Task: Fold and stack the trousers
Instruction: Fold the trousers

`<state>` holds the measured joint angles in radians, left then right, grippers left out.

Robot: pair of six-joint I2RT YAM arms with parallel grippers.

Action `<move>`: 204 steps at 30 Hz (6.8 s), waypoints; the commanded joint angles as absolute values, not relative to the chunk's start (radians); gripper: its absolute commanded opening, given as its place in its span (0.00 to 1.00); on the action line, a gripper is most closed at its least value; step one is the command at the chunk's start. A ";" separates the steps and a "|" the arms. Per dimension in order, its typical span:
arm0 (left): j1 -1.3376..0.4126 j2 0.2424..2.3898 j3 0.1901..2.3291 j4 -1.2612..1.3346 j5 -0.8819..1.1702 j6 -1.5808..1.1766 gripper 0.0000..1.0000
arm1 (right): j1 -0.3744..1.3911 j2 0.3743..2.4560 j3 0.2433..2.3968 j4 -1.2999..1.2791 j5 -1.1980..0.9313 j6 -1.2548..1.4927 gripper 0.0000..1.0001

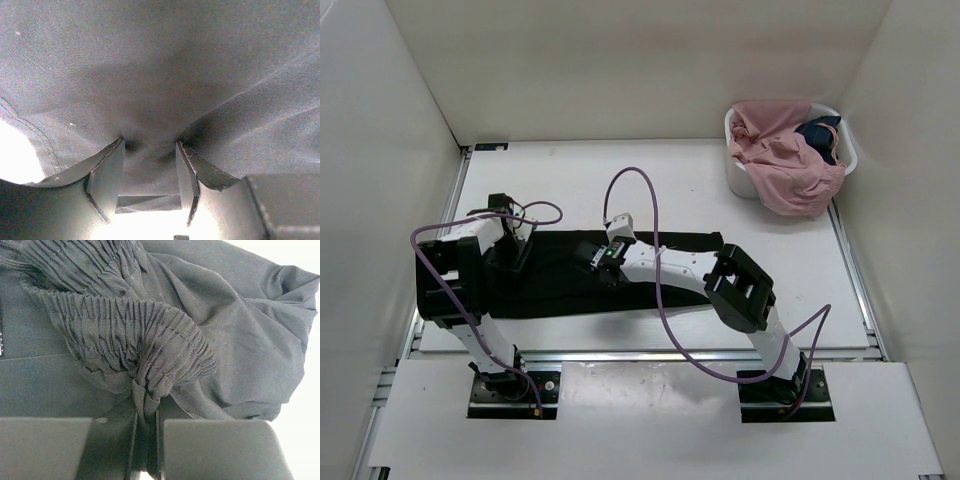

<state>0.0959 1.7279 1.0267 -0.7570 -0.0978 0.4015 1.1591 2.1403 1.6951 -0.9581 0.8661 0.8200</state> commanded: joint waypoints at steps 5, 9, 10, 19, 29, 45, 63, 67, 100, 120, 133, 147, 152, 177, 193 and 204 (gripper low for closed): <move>0.094 1.790 1.011 -0.727 -0.074 0.387 0.57 | 1.183 2.204 1.871 -1.000 0.917 0.770 0.00; 0.094 1.790 1.020 -0.736 -0.074 0.387 0.57 | 1.193 2.177 1.814 -0.864 0.846 0.671 0.14; 0.094 1.790 1.020 -0.736 -0.074 0.387 0.57 | 1.184 2.177 1.800 -0.835 0.792 0.638 0.32; 0.094 1.772 1.020 -0.746 -0.083 0.387 0.57 | 1.184 1.839 1.705 -0.662 0.558 0.505 0.93; 0.094 1.605 1.205 -0.865 -0.162 0.423 0.69 | 0.862 1.297 1.020 -0.592 0.355 0.797 0.83; -0.276 1.807 1.585 -1.083 0.306 0.391 0.78 | 0.374 1.075 0.440 -0.095 -0.201 0.771 0.74; -0.359 2.102 1.666 -1.023 0.382 0.327 0.15 | 0.345 1.160 0.322 -0.063 -0.302 0.825 0.00; -0.359 2.046 1.637 -1.023 0.364 0.316 0.15 | 0.345 0.966 0.350 -0.262 -0.344 0.799 0.00; -0.897 2.399 2.318 -0.902 0.592 0.422 0.91 | 0.302 0.067 0.166 -0.830 -0.098 1.057 0.53; -0.907 2.434 2.326 -0.796 0.773 0.359 1.00 | 0.302 0.376 0.198 -0.867 -0.109 0.893 0.50; -0.953 2.517 2.264 -0.796 0.847 0.359 0.80 | 0.302 0.311 0.175 -0.908 -0.172 0.874 0.48; -0.899 2.488 2.358 -0.756 0.594 0.359 0.15 | 0.302 0.480 0.153 -0.627 -0.242 0.851 0.48; -0.899 2.488 2.358 -0.756 0.554 0.359 0.15 | 0.302 0.538 0.143 -0.554 -0.264 0.841 0.41; -0.821 2.438 2.349 -0.692 0.327 0.359 0.66 | 0.302 0.488 0.257 -0.735 -0.166 0.784 0.63; -0.767 1.906 1.989 -0.768 -0.034 0.371 1.00 | 0.253 1.046 0.617 -0.552 -0.011 0.621 0.73; -0.441 1.747 1.521 -0.946 0.274 0.264 0.49 | 0.178 1.109 0.588 -0.466 -0.086 0.598 0.72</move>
<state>-0.5014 1.7630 1.5719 -0.8505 0.1242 0.3000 0.1902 1.1210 0.5797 -0.4934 -0.0746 0.6239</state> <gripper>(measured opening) 0.489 0.722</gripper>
